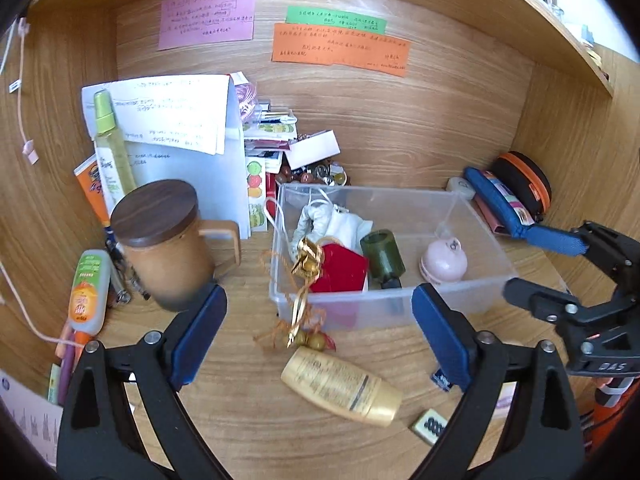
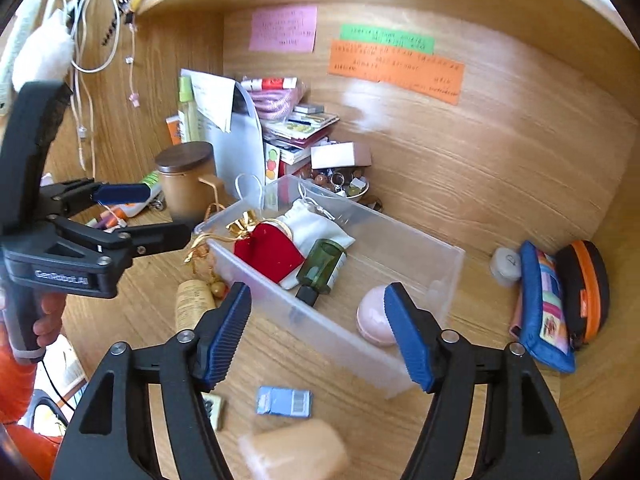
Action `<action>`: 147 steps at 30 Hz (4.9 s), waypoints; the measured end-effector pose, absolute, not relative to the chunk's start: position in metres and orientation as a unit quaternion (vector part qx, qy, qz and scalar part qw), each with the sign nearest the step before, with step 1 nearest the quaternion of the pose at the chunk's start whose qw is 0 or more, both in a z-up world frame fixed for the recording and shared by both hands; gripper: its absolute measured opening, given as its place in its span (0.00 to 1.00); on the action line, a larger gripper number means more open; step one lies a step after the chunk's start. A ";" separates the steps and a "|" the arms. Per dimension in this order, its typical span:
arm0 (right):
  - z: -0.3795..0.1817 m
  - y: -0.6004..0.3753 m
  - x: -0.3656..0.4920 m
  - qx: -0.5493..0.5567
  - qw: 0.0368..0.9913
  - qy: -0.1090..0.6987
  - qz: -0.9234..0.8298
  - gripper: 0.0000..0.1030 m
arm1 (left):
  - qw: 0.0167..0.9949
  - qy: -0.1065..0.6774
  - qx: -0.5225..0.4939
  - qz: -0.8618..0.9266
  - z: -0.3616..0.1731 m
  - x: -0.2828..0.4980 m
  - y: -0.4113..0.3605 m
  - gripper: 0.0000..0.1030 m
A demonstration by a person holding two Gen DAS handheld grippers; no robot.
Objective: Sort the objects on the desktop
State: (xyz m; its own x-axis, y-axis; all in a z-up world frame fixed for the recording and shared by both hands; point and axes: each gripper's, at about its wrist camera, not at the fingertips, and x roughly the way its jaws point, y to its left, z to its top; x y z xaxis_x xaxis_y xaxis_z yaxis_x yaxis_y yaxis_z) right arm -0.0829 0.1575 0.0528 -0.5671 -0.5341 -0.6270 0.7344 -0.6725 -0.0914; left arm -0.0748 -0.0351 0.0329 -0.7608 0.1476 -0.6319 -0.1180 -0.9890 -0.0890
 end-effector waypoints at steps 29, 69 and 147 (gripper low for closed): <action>-0.028 0.223 -0.049 0.358 0.358 0.114 -0.855 0.80 | 0.069 -0.028 -0.430 0.900 -0.052 -0.046 -0.024 0.92; -0.047 0.200 -0.069 0.376 0.433 0.124 -0.809 0.66 | 0.035 -0.082 -0.478 0.874 -0.064 -0.062 -0.052 0.95; -0.007 0.168 -0.067 0.367 0.422 0.071 -0.826 0.61 | 0.126 -0.025 -0.393 0.911 -0.031 -0.054 -0.026 0.25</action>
State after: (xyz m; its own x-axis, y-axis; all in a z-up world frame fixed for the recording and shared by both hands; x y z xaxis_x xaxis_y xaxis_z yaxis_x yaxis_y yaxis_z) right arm -0.0666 0.1685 -0.0075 -0.3742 -0.6454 -0.6659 0.7495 -0.6334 0.1927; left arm -0.0539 -0.0259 -0.0311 -0.6599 0.2499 -0.7086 -0.2103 -0.9668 -0.1452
